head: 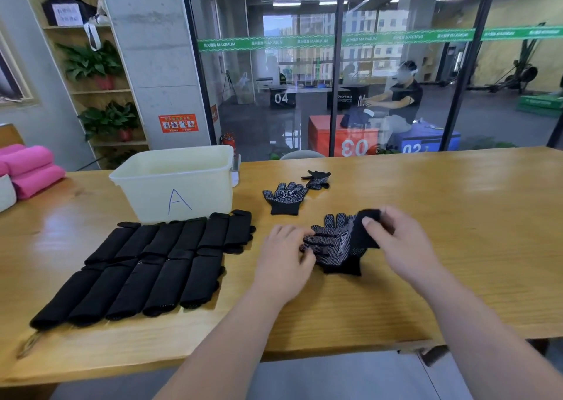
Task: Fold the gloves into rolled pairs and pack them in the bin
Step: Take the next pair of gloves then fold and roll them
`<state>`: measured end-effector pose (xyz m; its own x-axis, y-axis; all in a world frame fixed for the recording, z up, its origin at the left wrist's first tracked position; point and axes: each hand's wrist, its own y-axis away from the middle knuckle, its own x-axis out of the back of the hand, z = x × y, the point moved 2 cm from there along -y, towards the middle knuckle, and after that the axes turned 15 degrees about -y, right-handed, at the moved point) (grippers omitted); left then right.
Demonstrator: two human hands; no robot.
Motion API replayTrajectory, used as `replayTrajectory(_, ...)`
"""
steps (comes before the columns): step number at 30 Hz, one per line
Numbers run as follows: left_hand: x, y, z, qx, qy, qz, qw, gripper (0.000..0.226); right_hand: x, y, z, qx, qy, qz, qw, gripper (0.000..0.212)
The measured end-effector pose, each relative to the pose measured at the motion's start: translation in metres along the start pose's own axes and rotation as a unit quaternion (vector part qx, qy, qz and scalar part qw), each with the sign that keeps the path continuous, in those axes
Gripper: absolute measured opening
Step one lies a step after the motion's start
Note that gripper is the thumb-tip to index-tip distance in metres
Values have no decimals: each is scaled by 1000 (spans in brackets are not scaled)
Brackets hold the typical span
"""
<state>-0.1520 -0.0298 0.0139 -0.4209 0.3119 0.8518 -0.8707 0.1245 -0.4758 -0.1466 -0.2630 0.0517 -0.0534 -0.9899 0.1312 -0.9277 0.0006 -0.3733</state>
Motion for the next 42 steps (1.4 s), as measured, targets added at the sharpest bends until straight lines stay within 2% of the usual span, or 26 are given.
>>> replayTrajectory(5, -5, 2, 4, -35, -45, -75, 996, 57, 16, -31, -38, 42, 61, 15, 997, 18)
replayTrajectory(7, -8, 2, 5, -46, -62, -93, 993, 58, 19, -37, -47, 49, 89, 1, 995, 23)
replayTrajectory(9, -10, 2, 3, -47, -60, -97, 992, 56, 21, -39, -59, 63, 105, -18, 992, 29)
replayTrajectory(14, -12, 2, 2, -39, -44, -84, 995, 58, 29, -32, -100, 76, 54, -91, 991, 24)
replayTrajectory(18, -11, 1, 2, -33, -48, -96, 994, 66, 32, -32, -117, 89, 55, -110, 988, 20)
replayTrajectory(24, -13, 0, 2, -27, -40, -104, 993, 69, 19, -59, -91, 74, 151, -105, 980, 16)
replayTrajectory(28, -15, -1, 0, -28, -42, -99, 994, 71, 18, -80, -93, 161, 170, -1, 972, 15)
replayTrajectory(30, -17, -2, -1, -29, -41, -99, 994, 72, 17, -82, -95, 203, 168, 22, 964, 16)
replayTrajectory(32, -19, -2, -1, -28, -40, -101, 994, 73, 11, -75, -85, 221, 155, 3, 963, 19)
replayTrajectory(34, -20, -3, -2, -29, -42, -100, 994, 74, -1, -62, -58, 213, 187, -45, 958, 21)
replayTrajectory(38, -19, -4, 0, -30, -52, -117, 991, 74, -24, -23, 18, 142, 359, -160, 909, 18)
replayTrajectory(42, -17, -4, 1, -23, -43, -125, 991, 68, -28, -5, 39, 144, 386, -116, 904, 22)
